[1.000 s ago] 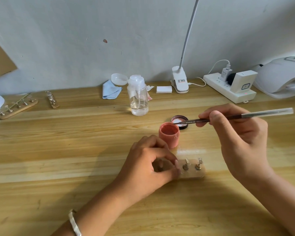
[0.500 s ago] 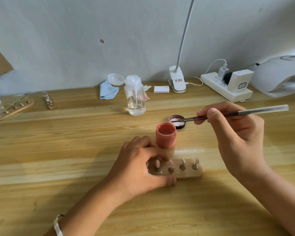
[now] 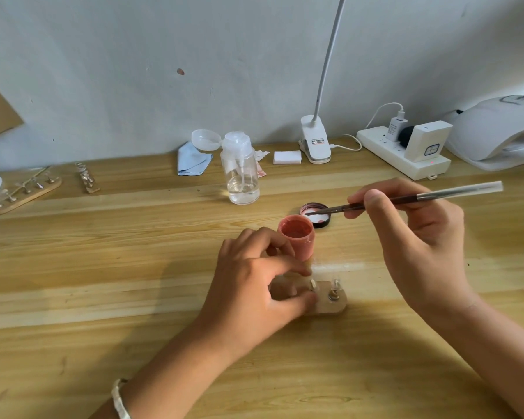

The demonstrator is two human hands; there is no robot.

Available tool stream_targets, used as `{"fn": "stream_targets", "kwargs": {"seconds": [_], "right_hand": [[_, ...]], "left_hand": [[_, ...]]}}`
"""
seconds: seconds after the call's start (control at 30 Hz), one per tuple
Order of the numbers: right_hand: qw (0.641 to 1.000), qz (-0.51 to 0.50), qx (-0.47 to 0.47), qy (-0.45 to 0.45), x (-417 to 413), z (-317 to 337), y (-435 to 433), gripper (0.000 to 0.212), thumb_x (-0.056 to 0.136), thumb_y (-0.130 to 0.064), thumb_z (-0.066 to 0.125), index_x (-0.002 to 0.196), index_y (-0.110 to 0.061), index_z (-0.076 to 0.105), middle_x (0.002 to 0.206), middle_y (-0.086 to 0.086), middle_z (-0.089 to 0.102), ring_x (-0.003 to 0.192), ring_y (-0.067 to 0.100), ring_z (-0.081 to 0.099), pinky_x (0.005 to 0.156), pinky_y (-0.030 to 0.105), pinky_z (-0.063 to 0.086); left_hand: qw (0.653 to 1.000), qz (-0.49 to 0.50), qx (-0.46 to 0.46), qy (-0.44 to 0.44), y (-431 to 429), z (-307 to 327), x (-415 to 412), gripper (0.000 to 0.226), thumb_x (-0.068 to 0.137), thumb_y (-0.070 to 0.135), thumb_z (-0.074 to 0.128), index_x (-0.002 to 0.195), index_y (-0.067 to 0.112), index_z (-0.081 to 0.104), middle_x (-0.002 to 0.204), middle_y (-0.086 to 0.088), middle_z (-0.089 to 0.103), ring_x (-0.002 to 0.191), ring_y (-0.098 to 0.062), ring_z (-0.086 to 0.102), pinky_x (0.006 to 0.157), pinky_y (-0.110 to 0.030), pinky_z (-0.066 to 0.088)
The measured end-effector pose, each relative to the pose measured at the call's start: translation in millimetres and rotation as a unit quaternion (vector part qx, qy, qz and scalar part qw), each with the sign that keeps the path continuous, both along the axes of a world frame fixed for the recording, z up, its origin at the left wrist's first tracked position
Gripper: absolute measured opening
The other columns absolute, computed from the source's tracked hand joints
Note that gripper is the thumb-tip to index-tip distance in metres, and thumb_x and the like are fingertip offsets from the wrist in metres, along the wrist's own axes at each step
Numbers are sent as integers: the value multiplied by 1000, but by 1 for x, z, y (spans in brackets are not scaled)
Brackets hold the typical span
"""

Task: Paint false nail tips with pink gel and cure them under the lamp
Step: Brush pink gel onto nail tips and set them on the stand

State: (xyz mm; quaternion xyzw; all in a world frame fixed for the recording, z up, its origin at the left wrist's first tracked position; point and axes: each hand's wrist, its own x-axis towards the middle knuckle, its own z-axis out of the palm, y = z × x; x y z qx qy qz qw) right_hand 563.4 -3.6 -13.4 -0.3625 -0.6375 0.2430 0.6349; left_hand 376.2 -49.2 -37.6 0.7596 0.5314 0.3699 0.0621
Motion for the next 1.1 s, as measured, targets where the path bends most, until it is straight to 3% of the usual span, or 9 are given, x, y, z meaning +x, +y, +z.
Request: {"fn": "stream_targets", "kwargs": {"seconds": [0.17, 0.33, 0.47, 0.57, 0.7, 0.83, 0.9, 0.97, 1.1], "right_hand": [[999, -15, -2, -34, -2, -1, 2, 20, 93, -15, 58, 80, -18, 72, 76, -7, 73, 86, 18, 70, 82, 26, 50], [989, -27, -15, -141, -5, -4, 8, 19, 97, -29, 55, 82, -35, 66, 83, -22, 70, 87, 2, 64, 78, 12, 43], [978, -8, -30, -208, -6, -6, 14, 19, 101, -32, 55, 86, -41, 61, 85, -21, 67, 90, 5, 62, 78, 18, 42], [967, 3, -28, -252, -8, -5, 17, 16, 101, -27, 57, 87, -34, 62, 80, -20, 65, 86, 0, 59, 72, 10, 35], [954, 24, -59, -293, -12, -4, 19, 16, 98, -30, 54, 85, -38, 59, 85, -20, 62, 91, -6, 55, 73, 7, 33], [947, 33, -58, -313, -15, -4, 18, 19, 98, -31, 54, 84, -44, 56, 85, -29, 60, 94, -15, 50, 77, 12, 32], [946, 36, -55, -317, -15, -4, 19, 20, 99, -31, 54, 85, -46, 55, 84, -31, 59, 93, -17, 50, 76, 6, 32], [945, 36, -54, -321, -15, -5, 19, 18, 100, -28, 56, 88, -42, 59, 85, -30, 59, 92, -18, 51, 73, 2, 32], [948, 34, -51, -314, -15, -6, 19, 17, 100, -21, 59, 91, -35, 62, 87, -24, 60, 90, -19, 51, 72, -1, 34]], "left_hand": [[999, 27, 35, 29, -1, 0, 5, 21, 63, 50, 69, 73, 34, 77, 99, 17, 60, 100, -11, 54, 83, -29, 27], [993, 11, 88, 72, -1, -1, 7, 11, 62, 39, 77, 69, 31, 75, 100, 15, 61, 98, -14, 54, 81, -31, 28], [985, -19, 144, 92, -3, -2, 7, 7, 69, 30, 79, 70, 28, 73, 96, 11, 63, 97, -16, 57, 83, -31, 31], [983, -13, 181, 17, -4, 3, 2, 6, 73, 22, 79, 72, 23, 73, 92, 13, 68, 92, -11, 62, 83, -32, 37], [972, 51, 176, -145, -1, 5, -11, 3, 81, 15, 77, 81, 17, 74, 91, 15, 75, 89, -5, 70, 81, -36, 52], [945, 61, 103, -303, 4, 4, -19, 9, 83, 9, 78, 85, 15, 72, 84, 11, 75, 82, -6, 71, 76, -17, 52], [938, 71, 86, -328, 6, 5, -21, 8, 82, 16, 79, 84, 21, 73, 83, 12, 75, 78, -4, 70, 71, -17, 49], [934, 81, 73, -341, 7, 4, -22, 7, 81, 22, 78, 84, 28, 74, 85, 14, 76, 79, -5, 70, 70, -26, 51], [929, 86, 61, -354, 7, 4, -22, 12, 81, 21, 78, 84, 32, 75, 85, 15, 76, 76, -1, 68, 67, -32, 50]]}}
